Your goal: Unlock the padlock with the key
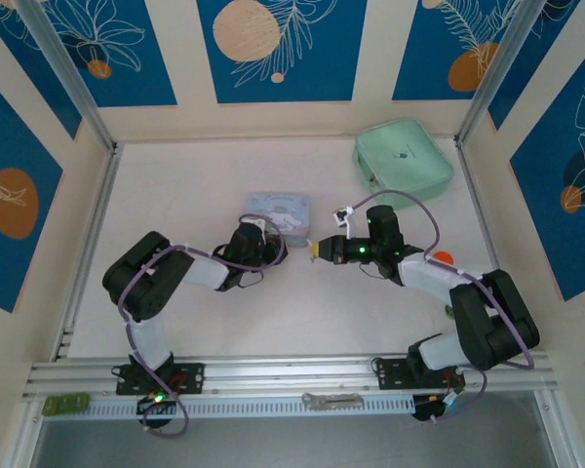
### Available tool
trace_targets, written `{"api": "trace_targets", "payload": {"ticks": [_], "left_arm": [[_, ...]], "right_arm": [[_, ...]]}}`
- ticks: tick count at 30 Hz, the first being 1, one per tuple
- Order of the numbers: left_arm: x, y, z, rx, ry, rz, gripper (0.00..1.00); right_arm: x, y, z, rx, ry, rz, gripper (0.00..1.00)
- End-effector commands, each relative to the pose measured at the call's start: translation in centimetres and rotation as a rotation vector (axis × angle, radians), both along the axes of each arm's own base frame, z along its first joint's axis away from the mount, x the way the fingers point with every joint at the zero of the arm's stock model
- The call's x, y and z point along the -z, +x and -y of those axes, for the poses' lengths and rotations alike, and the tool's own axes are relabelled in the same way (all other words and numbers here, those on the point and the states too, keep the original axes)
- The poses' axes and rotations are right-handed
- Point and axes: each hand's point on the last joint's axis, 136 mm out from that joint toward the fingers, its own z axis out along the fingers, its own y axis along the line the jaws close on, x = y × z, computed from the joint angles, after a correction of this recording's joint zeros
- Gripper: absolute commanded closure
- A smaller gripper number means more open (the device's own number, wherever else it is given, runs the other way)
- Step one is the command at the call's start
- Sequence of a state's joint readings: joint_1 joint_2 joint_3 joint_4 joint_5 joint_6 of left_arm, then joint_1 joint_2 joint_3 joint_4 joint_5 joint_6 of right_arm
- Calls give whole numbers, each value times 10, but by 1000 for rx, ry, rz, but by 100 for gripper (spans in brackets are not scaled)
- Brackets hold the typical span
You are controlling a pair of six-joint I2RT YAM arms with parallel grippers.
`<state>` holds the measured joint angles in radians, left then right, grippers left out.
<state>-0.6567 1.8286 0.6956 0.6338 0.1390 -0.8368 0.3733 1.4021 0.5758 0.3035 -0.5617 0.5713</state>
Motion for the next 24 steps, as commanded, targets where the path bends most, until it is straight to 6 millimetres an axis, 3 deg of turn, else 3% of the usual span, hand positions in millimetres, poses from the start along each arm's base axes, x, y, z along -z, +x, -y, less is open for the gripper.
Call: {"api": "trace_targets", "payload": {"ticks": [1, 10, 18, 24], "left_arm": [[-45, -1, 20, 15, -193, -19, 100], [-86, 3, 29, -32, -480, -46, 100], [-98, 3, 34, -27, -629, -48, 100], [-98, -1, 33, -21, -658, -33, 100]], "right_arm": [[12, -10, -3, -25, 26, -60, 100], [27, -17, -11, -76, 76, -160, 100], [33, -12, -17, -86, 120, -214, 100], [25, -3, -22, -82, 164, -205, 100]]}}
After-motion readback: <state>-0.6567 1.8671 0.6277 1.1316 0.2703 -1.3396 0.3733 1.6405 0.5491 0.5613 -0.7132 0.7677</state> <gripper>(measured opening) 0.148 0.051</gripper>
